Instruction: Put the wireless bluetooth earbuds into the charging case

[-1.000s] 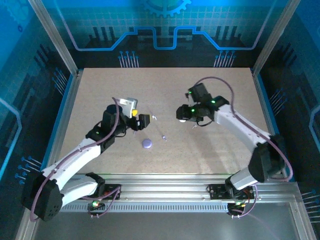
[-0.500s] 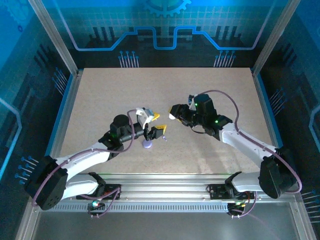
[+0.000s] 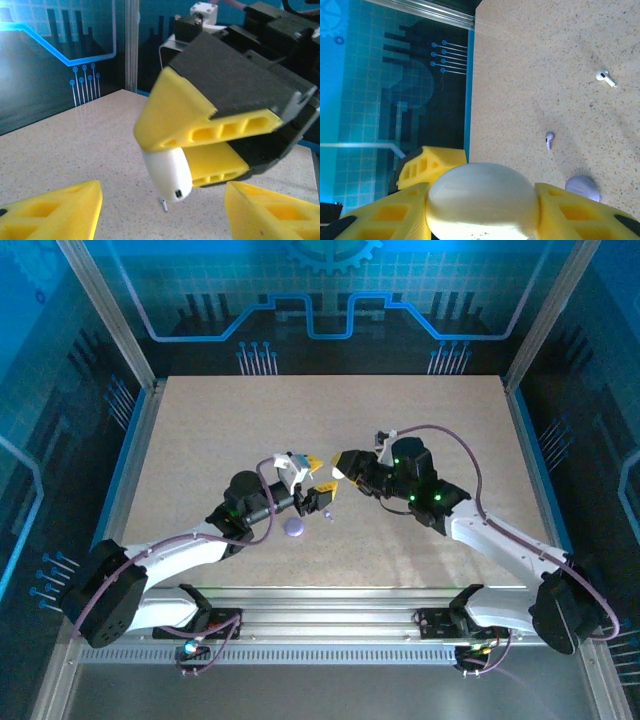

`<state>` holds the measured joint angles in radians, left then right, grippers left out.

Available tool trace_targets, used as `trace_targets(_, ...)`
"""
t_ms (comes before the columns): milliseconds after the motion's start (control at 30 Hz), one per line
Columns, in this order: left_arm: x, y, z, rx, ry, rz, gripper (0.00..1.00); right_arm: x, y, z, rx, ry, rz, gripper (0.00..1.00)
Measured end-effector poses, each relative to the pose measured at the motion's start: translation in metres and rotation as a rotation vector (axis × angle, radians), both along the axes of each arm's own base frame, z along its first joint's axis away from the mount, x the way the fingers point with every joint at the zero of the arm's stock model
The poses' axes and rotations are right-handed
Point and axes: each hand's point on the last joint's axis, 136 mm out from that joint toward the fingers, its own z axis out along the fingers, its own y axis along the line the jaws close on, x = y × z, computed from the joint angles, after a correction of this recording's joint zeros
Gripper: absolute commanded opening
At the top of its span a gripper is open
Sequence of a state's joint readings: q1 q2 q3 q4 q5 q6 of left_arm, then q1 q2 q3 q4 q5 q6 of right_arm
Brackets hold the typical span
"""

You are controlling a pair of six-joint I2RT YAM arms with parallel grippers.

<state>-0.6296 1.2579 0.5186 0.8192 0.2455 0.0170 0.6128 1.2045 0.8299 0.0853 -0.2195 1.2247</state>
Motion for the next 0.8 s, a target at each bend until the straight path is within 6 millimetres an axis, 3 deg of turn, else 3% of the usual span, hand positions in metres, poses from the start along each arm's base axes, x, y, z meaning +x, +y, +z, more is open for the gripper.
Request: trace_targets(800, 0.0047, -0.0074, -0.0039, -0.084, 0.078, -0.012, 0.5, -0.009, 0.0018, -0.0013, 0.001, -0.004, -0.013, 0.47)
